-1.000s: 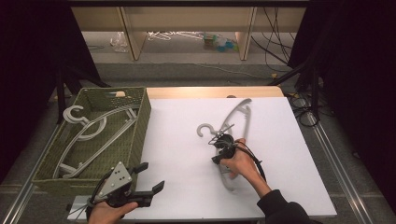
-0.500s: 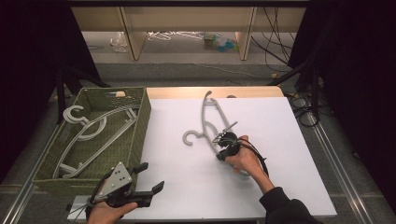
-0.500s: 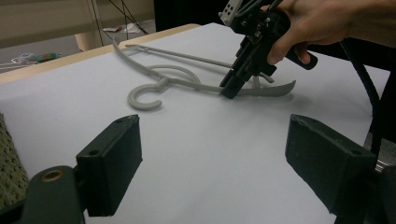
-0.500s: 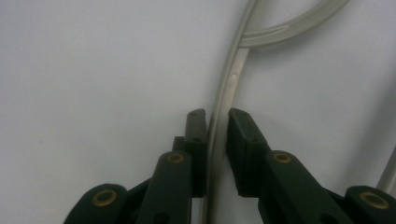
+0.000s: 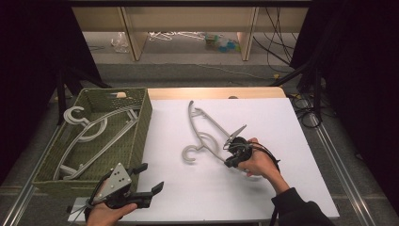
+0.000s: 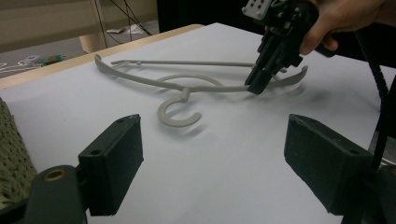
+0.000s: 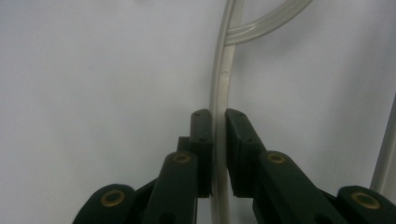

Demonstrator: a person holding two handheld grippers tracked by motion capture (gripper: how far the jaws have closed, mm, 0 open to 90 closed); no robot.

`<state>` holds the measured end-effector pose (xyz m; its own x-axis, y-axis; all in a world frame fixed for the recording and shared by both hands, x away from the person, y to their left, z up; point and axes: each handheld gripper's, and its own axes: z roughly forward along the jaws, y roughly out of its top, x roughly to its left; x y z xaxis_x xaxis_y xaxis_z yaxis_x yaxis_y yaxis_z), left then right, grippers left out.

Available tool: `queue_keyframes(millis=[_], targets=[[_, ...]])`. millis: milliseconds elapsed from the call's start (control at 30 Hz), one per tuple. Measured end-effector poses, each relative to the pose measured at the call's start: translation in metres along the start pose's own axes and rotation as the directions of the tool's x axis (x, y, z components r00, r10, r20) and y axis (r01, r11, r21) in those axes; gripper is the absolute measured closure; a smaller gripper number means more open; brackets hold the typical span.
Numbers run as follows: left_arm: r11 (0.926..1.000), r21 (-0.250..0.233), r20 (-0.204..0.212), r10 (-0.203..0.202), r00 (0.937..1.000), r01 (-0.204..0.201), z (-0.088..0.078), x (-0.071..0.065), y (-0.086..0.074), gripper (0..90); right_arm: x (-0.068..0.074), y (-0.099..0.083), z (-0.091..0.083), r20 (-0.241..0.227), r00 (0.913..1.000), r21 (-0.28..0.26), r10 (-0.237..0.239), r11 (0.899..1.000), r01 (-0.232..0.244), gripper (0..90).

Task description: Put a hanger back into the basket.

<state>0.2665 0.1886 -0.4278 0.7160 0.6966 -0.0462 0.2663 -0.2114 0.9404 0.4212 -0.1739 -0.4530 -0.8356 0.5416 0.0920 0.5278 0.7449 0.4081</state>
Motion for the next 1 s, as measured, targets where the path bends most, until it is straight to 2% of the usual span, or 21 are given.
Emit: queue_keyframes(millis=[33, 100, 167, 200, 233, 300, 367, 433, 500, 533, 567, 600, 633, 667, 800, 900, 933, 967, 1000], targets=[[0.9999, -0.004, -0.006, -0.012, 0.9999, 0.012, 0.0, 0.0, 0.0, 19.5, 0.001, -0.003, -0.003, -0.011, 0.9999, -0.001, -0.009, 1.0, 0.009, 82.6], [1.0, 0.008, -0.015, 0.004, 0.9999, -0.004, 0.0, 0.001, 0.001, 20.1, 0.003, -0.01, -0.012, -0.051, 0.9968, -0.009, -0.062, 0.998, 0.062, 82.6], [0.9999, 0.008, -0.016, 0.007, 0.9999, -0.007, 0.0, 0.001, 0.0, 20.4, 0.005, -0.012, -0.014, -0.061, 0.9952, -0.01, -0.076, 0.997, 0.076, 82.6], [0.9998, 0.017, -0.018, 0.009, 0.9998, -0.009, 0.001, 0.0, 0.0, 20.5, 0.008, -0.017, -0.019, -0.075, 0.9924, -0.022, -0.097, 0.995, 0.096, 82.5], [0.9998, 0.017, -0.018, 0.009, 0.9998, -0.009, 0.001, 0.0, 0.0, 20.8, 0.008, -0.017, -0.019, -0.075, 0.9924, -0.022, -0.097, 0.995, 0.096, 82.5], [0.9996, 0.025, -0.021, 0.009, 0.9997, -0.009, 0.003, -0.001, -0.001, 21.2, 0.014, -0.021, -0.025, -0.105, 0.9876, -0.027, -0.117, 0.993, 0.115, 82.5], [0.9993, 0.031, -0.022, 0.022, 0.9995, -0.021, 0.003, -0.001, -0.001, 21.4, 0.017, -0.025, -0.028, -0.135, 0.98, -0.036, -0.146, 0.989, 0.143, 82.5], [0.9989, 0.04, -0.015, 0.026, 0.9996, -0.025, 0.006, -0.002, 0.0, 21.7, 0.02, -0.028, -0.03, -0.162, 0.9742, -0.042, -0.157, 0.987, 0.152, 82.5], [0.9989, 0.037, -0.013, 0.027, 0.9995, -0.027, 0.008, -0.002, 0.0, 22.0, 0.022, -0.029, -0.031, -0.168, 0.9733, -0.044, -0.156, 0.988, 0.151, 82.5], [0.9982, 0.05, -0.01, 0.035, 0.9993, -0.035, 0.009, -0.003, 0.001, 22.3, 0.023, -0.03, -0.033, -0.18, 0.9696, -0.045, -0.166, 0.986, 0.16, 82.5], [0.9955, 0.065, -0.007, 0.069, 0.9976, -0.069, 0.011, -0.004, 0.002, 22.9, 0.026, -0.031, -0.036, -0.202, 0.9648, -0.055, -0.169, 0.985, 0.161, 82.5], [0.9908, 0.063, -0.002, 0.12, 0.9928, -0.119, 0.012, -0.002, 0.004, 23.2, 0.027, -0.032, -0.039, -0.212, 0.9614, -0.064, -0.175, 0.984, 0.165, 82.4], [0.9908, 0.063, -0.002, 0.12, 0.9928, -0.119, 0.012, -0.002, 0.004, 23.6, 0.028, -0.033, -0.041, -0.219, 0.959, -0.068, -0.179, 0.983, 0.169, 82.4], [0.9875, 0.086, -0.012, 0.134, 0.9909, -0.133, 0.013, -0.001, 0.006, 24.9, 0.029, -0.034, -0.044, -0.223, 0.956, -0.072, -0.191, 0.981, 0.179, 82.4], [0.9855, 0.097, -0.018, 0.142, 0.9897, -0.139, 0.016, 0.001, 0.008, 25.4, 0.032, -0.038, -0.056, -0.229, 0.9511, -0.091, -0.207, 0.977, 0.191, 82.4], [0.9794, 0.124, -0.019, 0.163, 0.9865, -0.159, 0.021, 0.002, 0.009, 25.7, 0.033, -0.041, -0.061, -0.241, 0.9473, -0.097, -0.212, 0.976, 0.193, 82.4], [0.9771, 0.135, -0.016, 0.168, 0.9856, -0.165, 0.024, 0.001, 0.009, 26.3, 0.033, -0.042, -0.062, -0.246, 0.9432, -0.102, -0.224, 0.974, 0.204, 82.4], [0.9749, 0.142, -0.015, 0.175, 0.9844, -0.171, 0.026, 0.001, 0.009, 28.0, 0.035, -0.046, -0.066, -0.266, 0.9389, -0.116, -0.218, 0.974, 0.194, 82.4], [0.9624, 0.176, -0.045, 0.218, 0.975, -0.207, 0.031, -0.002, 0.01, 28.2, 0.035, -0.048, -0.066, -0.274, 0.9363, -0.123, -0.22, 0.973, 0.193, 82.4]])
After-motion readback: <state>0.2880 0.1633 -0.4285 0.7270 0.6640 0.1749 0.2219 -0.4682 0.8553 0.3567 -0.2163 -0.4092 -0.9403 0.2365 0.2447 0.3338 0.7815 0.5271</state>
